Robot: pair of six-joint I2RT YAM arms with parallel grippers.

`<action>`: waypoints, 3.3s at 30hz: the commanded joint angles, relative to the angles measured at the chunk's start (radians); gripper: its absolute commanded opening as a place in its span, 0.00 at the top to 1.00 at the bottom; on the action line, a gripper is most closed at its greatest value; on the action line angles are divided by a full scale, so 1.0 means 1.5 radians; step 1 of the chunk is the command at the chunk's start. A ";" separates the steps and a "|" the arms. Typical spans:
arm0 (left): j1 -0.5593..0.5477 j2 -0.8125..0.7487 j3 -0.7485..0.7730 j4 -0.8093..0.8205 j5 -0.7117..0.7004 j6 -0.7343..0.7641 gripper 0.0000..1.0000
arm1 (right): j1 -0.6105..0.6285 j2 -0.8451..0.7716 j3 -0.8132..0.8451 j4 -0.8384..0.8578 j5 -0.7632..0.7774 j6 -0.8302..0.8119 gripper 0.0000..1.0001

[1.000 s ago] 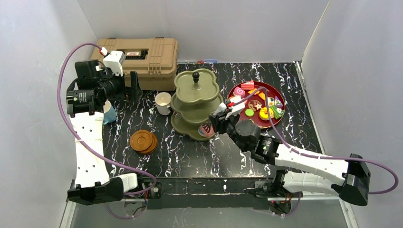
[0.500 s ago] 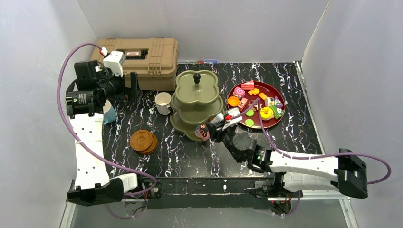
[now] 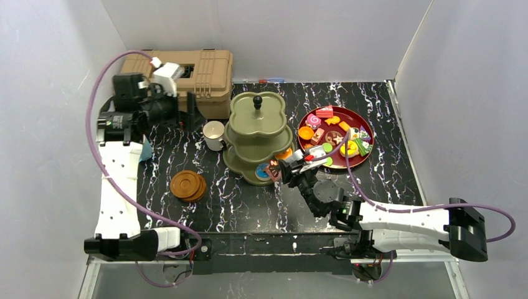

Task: Serve the afternoon tea
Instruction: Place the desert on the desert table.

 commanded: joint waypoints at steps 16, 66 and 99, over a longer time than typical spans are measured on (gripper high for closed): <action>-0.296 0.156 0.101 0.139 0.026 0.008 0.02 | 0.003 -0.149 0.061 -0.136 0.040 0.032 0.99; -0.297 0.066 0.030 0.133 -0.073 0.036 0.02 | 0.003 0.108 0.128 0.275 0.112 -0.100 0.93; -0.297 0.060 0.033 0.137 -0.081 0.035 0.02 | 0.003 0.156 0.144 0.308 0.112 -0.136 0.49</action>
